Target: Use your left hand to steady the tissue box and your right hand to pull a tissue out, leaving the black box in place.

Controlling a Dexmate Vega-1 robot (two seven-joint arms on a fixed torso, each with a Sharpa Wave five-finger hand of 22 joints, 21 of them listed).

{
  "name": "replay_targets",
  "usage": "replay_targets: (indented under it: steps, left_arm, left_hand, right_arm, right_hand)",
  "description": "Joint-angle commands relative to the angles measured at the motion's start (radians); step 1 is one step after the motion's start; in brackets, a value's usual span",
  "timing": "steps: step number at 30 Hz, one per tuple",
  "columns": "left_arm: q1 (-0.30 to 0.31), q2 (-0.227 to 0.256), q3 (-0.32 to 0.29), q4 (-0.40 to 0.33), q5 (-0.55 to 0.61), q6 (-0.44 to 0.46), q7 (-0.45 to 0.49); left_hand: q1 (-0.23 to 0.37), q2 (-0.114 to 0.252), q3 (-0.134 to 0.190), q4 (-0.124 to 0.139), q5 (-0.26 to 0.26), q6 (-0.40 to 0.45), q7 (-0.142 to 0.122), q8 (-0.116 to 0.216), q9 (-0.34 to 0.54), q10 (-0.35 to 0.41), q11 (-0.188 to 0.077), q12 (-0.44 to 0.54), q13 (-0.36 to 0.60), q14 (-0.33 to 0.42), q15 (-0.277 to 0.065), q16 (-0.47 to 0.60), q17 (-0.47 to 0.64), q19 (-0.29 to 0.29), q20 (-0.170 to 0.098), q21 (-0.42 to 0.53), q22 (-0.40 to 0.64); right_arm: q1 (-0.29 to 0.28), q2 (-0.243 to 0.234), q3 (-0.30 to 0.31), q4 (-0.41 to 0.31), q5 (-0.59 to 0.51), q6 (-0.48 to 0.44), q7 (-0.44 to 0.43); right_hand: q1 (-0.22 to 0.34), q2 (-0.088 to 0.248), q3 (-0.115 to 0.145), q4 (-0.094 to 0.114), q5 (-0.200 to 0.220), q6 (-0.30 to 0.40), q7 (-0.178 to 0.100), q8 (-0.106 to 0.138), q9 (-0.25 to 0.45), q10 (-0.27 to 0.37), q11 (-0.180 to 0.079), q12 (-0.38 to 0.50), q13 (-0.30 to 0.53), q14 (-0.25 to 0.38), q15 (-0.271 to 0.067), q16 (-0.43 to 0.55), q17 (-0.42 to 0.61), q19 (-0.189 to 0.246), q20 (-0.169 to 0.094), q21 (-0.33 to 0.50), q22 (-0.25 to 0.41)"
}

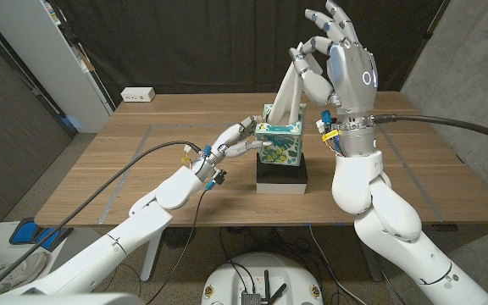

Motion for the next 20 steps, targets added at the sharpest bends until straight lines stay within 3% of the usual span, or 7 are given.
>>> replay_targets:
  steps: [1, 7, 20]
  left_arm:
    - [-0.009, 0.009, -0.001, -0.006, -0.010, 0.007, -0.014]
    - [-0.011, 0.011, -0.001, -0.004, -0.015, 0.005, -0.018]
    - [-0.004, 0.035, -0.018, -0.004, -0.035, 0.001, -0.032]
  left_hand:
    - [0.002, 0.005, 0.001, 0.003, 0.006, 0.002, -0.004, 0.008, 0.002, -0.005, 0.000, 0.000, 0.004, -0.007, -0.042, 0.004, 0.002, -0.004, 0.003, -0.002, 0.004]
    - [0.001, 0.005, 0.002, 0.004, 0.006, 0.001, -0.003, 0.008, 0.002, -0.005, 0.002, 0.000, 0.004, -0.008, -0.042, 0.004, 0.002, -0.005, 0.002, -0.002, 0.004]
    - [-0.001, 0.006, 0.002, 0.005, 0.006, 0.001, -0.002, 0.008, 0.001, -0.006, 0.002, 0.000, 0.005, -0.007, -0.040, 0.004, 0.002, -0.005, 0.002, -0.002, 0.004]
  right_arm:
    - [0.031, 0.013, -0.013, 0.003, -0.023, -0.004, -0.006]
    - [0.048, 0.023, -0.023, 0.003, -0.038, -0.009, -0.007]
    - [0.098, 0.065, -0.056, 0.062, -0.046, -0.002, -0.093]
  right_hand:
    - [0.004, 0.012, -0.006, -0.003, 0.009, 0.002, -0.008, 0.007, 0.002, 0.001, -0.005, 0.001, 0.005, -0.001, -0.105, 0.006, 0.002, -0.003, -0.046, -0.005, 0.002]
    - [0.005, 0.012, -0.010, -0.003, 0.010, 0.001, -0.010, 0.006, 0.002, 0.004, -0.005, 0.002, 0.006, -0.001, -0.106, 0.006, 0.002, -0.003, -0.046, -0.005, 0.002]
    - [0.006, 0.015, -0.017, -0.002, 0.011, 0.003, -0.010, 0.004, -0.002, 0.005, -0.008, 0.001, 0.006, 0.001, -0.110, 0.009, 0.003, -0.004, -0.047, -0.006, 0.002]
